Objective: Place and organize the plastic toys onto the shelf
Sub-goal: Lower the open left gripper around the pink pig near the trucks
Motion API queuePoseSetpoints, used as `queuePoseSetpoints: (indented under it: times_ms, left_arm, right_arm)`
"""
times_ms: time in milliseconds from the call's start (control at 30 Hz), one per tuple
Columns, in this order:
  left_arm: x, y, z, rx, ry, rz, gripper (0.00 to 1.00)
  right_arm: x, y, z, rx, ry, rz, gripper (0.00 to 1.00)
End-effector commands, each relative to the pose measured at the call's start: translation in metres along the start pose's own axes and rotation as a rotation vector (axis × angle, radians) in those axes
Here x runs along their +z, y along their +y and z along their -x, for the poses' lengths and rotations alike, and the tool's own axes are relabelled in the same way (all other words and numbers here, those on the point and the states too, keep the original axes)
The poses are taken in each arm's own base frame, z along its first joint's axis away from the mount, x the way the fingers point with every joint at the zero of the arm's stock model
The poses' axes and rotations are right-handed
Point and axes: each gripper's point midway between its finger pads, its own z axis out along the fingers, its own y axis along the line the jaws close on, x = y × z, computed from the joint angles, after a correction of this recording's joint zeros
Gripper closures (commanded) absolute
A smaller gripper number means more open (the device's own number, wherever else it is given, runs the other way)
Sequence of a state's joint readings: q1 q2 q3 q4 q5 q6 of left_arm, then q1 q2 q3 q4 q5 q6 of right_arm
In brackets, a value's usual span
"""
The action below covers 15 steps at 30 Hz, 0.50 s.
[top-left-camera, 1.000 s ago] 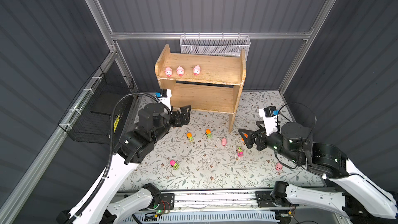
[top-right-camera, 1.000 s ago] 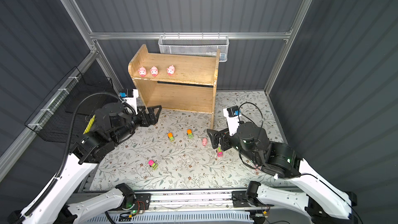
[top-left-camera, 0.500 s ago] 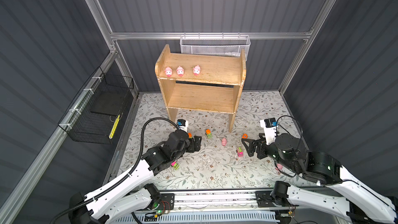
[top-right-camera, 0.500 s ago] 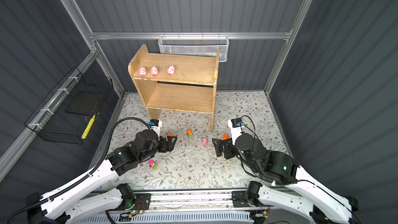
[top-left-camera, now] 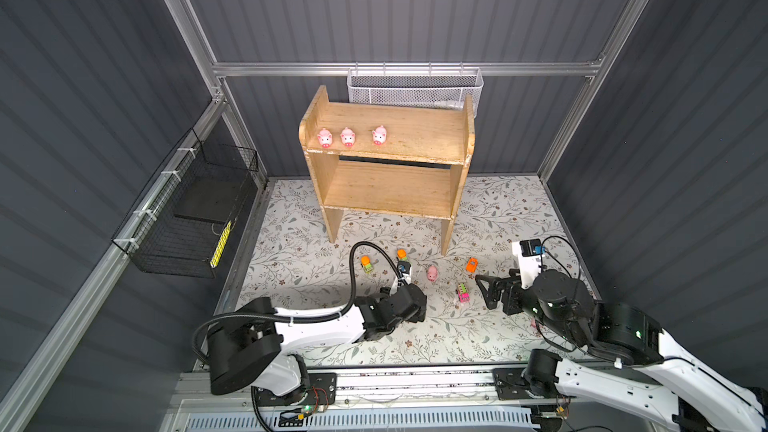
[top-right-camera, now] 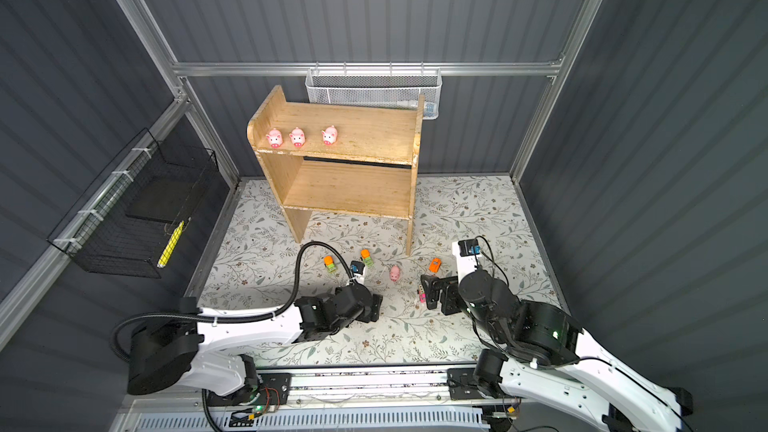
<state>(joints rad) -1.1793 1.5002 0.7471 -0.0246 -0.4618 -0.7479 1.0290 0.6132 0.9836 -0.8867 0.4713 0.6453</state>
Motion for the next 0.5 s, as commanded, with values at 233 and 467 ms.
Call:
queuePoseSetpoints:
  times_ms: [233, 467]
  left_arm:
    - [0.058, -0.033, 0.016, -0.033, -0.079, 0.035, 0.17]
    - [0.076, -0.026, 0.015, -0.007, -0.131, 0.12, 0.2]
  right_arm:
    - [-0.014, -0.023, -0.005, 0.014, -0.031, -0.039, 0.01]
    - [-0.013, -0.023, -0.006, 0.002, -0.03, -0.033, 0.01]
